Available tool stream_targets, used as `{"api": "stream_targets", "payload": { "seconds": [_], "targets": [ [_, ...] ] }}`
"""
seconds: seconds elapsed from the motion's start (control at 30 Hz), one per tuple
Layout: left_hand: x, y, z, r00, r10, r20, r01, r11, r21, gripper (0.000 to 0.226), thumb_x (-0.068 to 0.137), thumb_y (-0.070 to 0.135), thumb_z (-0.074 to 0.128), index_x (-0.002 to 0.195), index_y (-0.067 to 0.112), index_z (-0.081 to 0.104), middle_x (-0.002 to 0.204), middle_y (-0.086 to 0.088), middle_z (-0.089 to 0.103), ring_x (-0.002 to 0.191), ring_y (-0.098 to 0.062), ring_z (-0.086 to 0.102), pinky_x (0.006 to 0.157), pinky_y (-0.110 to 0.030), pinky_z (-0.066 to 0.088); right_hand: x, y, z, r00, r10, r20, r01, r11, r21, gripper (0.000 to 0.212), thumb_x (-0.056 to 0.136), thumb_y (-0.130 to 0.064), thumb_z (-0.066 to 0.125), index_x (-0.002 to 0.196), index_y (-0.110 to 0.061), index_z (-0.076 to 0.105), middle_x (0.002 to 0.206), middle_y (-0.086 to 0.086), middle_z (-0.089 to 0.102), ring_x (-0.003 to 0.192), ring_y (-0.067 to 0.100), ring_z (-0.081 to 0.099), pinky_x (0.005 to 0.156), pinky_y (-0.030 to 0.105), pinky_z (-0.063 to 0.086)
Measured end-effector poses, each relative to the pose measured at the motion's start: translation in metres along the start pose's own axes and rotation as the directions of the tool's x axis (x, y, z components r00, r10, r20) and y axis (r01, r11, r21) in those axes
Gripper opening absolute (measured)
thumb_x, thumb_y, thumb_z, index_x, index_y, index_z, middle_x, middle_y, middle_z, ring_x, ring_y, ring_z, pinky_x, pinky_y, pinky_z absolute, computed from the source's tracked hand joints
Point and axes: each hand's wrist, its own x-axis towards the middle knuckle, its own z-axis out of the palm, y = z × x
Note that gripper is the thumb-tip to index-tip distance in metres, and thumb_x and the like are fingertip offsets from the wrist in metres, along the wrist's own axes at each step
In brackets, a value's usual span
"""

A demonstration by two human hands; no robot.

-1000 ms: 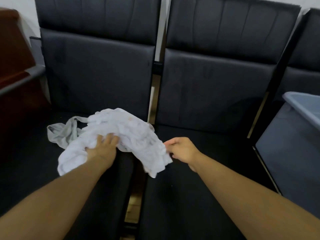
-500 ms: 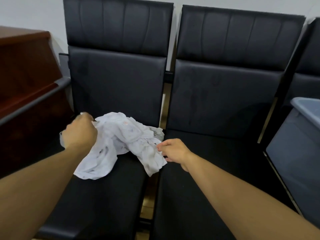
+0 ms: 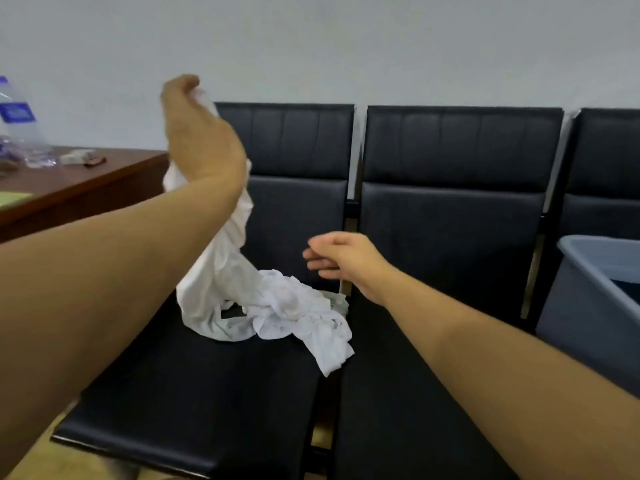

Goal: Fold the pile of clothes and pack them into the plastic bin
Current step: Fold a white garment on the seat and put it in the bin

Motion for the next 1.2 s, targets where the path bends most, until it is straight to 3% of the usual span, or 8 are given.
{"api": "stream_targets", "payload": {
  "seconds": [0.23,0.4,0.57,0.63,0.73,0.83,1.03,1.2],
  "targets": [
    [-0.031,0.11,0.012,0.922,0.163,0.35,-0.081,0.968,-0.238,0.043,0.107,0.023,0.038,0.148,0.016,0.046,0.151,0.005,0.048,0.14,-0.008,0.042,0.115,-0.017,0.029,-0.038,-0.126,0.002,0.956,-0.294,0.011,0.269,0.888,0.373,0.031,0.1,-0.028,0.061,0.129,-0.016,0.061,0.114,0.007,0.073,0.103,0.02,0.069,0.1,0.044,0.055],
    [-0.054,0.14,0.009,0.834,0.219,0.507,-0.037,0.938,-0.344,0.048,0.106,0.015,0.03,0.153,0.016,0.039,0.159,0.0,0.037,0.147,-0.015,0.033,0.122,-0.033,0.027,-0.066,-0.161,-0.032,0.852,-0.372,-0.369,0.42,0.906,0.055,0.053,0.089,-0.047,0.073,0.13,-0.019,0.055,0.112,0.001,0.071,0.103,0.017,0.07,0.094,0.043,0.059],
    [-0.077,0.157,0.013,0.623,0.331,0.709,-0.026,0.914,-0.404,0.052,0.102,0.01,0.031,0.152,0.021,0.042,0.159,0.001,0.038,0.138,-0.028,0.047,0.109,-0.052,0.045,-0.09,-0.165,-0.076,0.836,-0.408,-0.367,0.415,0.908,-0.065,0.035,0.089,-0.033,0.077,0.116,-0.014,0.066,0.106,0.008,0.075,0.09,0.02,0.074,0.089,0.044,0.061],
    [-0.088,0.167,0.015,0.569,0.359,0.74,-0.016,0.904,-0.427,0.054,0.101,0.008,0.034,0.153,0.023,0.041,0.159,0.003,0.038,0.134,-0.035,0.05,0.094,-0.046,0.056,-0.096,-0.164,-0.09,0.802,-0.413,-0.432,0.407,0.907,-0.111,0.035,0.09,-0.032,0.076,0.118,-0.017,0.062,0.105,0.004,0.074,0.091,0.016,0.074,0.09,0.043,0.061],
    [-0.101,0.188,0.017,0.571,0.382,0.726,0.009,0.882,-0.471,0.056,0.1,0.004,0.036,0.153,0.02,0.039,0.159,0.002,0.038,0.137,-0.033,0.047,0.105,-0.053,0.048,-0.106,-0.16,-0.11,0.775,-0.389,-0.497,0.349,0.92,-0.175,0.054,0.089,-0.033,0.077,0.131,-0.026,0.044,0.11,-0.001,0.067,0.099,0.015,0.069,0.089,0.034,0.057],
    [-0.103,0.205,0.02,0.599,0.4,0.694,0.022,0.858,-0.513,0.06,0.096,-0.002,0.042,0.153,0.016,0.04,0.158,0.001,0.039,0.143,-0.018,0.04,0.114,-0.046,0.041,-0.119,-0.154,-0.127,0.803,-0.414,-0.428,0.26,0.891,-0.373,0.04,0.089,-0.035,0.076,0.122,-0.019,0.06,0.109,-0.002,0.068,0.094,0.008,0.066,0.074,0.019,0.051],
    [-0.085,0.204,0.033,0.644,0.428,0.634,-0.136,0.88,-0.455,0.051,0.099,0.003,0.049,0.148,0.018,0.048,0.151,0.006,0.048,0.141,-0.006,0.04,0.116,-0.014,0.027,-0.139,-0.143,-0.159,0.868,-0.377,-0.324,0.263,0.901,-0.346,0.018,0.092,-0.026,0.069,0.108,-0.017,0.072,0.107,0.0,0.074,0.096,0.018,0.072,0.087,0.036,0.058],
    [-0.073,0.178,0.038,0.644,0.37,0.669,-0.15,0.919,-0.364,0.047,0.1,0.005,0.041,0.143,0.02,0.051,0.145,0.008,0.052,0.135,-0.005,0.045,0.117,-0.025,0.034,-0.146,-0.142,-0.167,0.916,-0.297,-0.269,0.219,0.933,-0.285,0.02,0.087,-0.027,0.076,0.098,-0.015,0.065,0.105,0.004,0.073,0.091,0.021,0.07,0.084,0.037,0.057]
  ]
}}
